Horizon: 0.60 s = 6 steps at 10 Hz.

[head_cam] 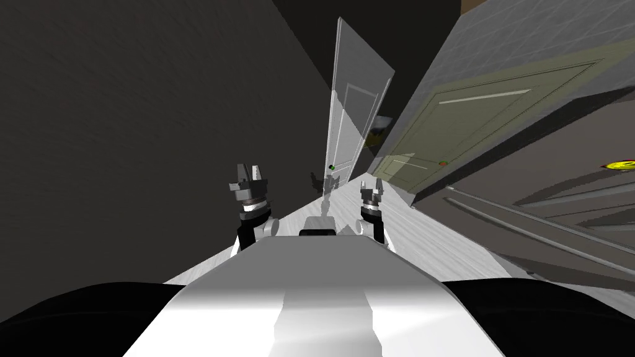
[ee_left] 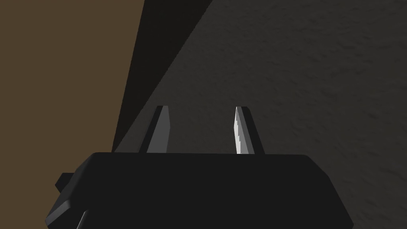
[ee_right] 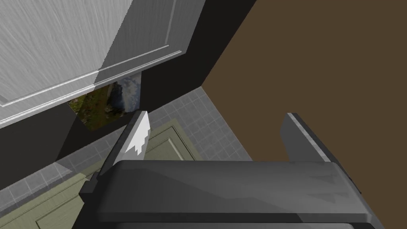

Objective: Pull the door open

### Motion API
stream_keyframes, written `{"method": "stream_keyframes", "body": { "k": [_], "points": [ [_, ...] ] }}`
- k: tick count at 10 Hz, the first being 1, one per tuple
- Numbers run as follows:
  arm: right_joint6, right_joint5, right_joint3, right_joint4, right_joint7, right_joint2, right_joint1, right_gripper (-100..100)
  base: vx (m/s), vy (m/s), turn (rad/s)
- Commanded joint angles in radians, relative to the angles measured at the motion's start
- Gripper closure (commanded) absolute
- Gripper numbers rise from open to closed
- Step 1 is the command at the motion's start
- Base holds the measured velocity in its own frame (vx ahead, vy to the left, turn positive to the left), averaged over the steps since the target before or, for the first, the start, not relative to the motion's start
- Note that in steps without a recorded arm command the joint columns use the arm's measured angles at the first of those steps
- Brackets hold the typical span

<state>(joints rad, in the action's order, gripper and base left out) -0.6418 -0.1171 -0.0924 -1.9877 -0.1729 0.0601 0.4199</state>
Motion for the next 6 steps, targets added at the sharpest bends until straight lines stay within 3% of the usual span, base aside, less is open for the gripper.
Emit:
{"method": "stream_keyframes", "body": {
  "k": [1, 2, 6],
  "points": [
    [-0.005, -0.019, -0.011, 0.046, -0.043, 0.008, -0.018, -100, 0.104, -0.144, 0.331],
    [-0.008, -0.026, -0.014, 0.065, -0.059, 0.010, -0.025, -100, 0.085, -0.145, 0.298],
    [-0.021, -0.055, -0.030, 0.144, -0.122, 0.019, -0.056, -100, 0.067, -0.111, 0.193]
  ]
}}
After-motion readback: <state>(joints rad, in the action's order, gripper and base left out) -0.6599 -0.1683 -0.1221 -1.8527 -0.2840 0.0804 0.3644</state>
